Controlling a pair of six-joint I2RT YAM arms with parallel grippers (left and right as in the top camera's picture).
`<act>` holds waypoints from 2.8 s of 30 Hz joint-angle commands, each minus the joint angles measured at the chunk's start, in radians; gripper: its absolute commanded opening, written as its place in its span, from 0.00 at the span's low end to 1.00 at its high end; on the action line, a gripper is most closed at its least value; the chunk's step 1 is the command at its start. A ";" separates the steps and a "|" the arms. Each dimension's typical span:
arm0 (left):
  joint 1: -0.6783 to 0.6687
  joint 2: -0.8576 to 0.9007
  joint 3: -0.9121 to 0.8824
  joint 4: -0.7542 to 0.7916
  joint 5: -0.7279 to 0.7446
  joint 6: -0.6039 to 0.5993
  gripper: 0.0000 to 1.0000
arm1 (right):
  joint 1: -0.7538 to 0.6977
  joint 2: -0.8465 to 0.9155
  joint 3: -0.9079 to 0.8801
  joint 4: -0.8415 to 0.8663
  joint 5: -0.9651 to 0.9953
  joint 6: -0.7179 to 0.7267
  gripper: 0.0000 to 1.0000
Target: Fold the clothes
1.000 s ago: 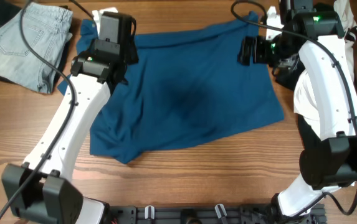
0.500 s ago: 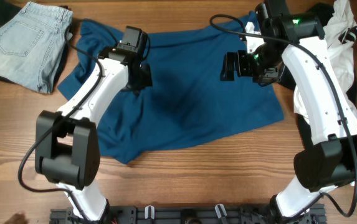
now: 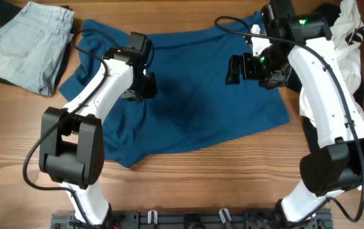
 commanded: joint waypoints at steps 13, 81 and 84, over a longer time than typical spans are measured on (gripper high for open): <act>-0.003 0.003 0.003 0.132 0.118 -0.013 0.54 | 0.005 -0.028 0.004 0.003 -0.038 -0.019 1.00; -0.076 -0.459 -0.624 -0.134 0.131 -0.188 0.75 | 0.011 -0.028 -0.002 -0.006 -0.069 -0.037 1.00; -0.076 -0.459 -0.625 -0.136 0.131 -0.188 0.74 | 0.011 -0.028 -0.002 -0.009 -0.069 -0.038 1.00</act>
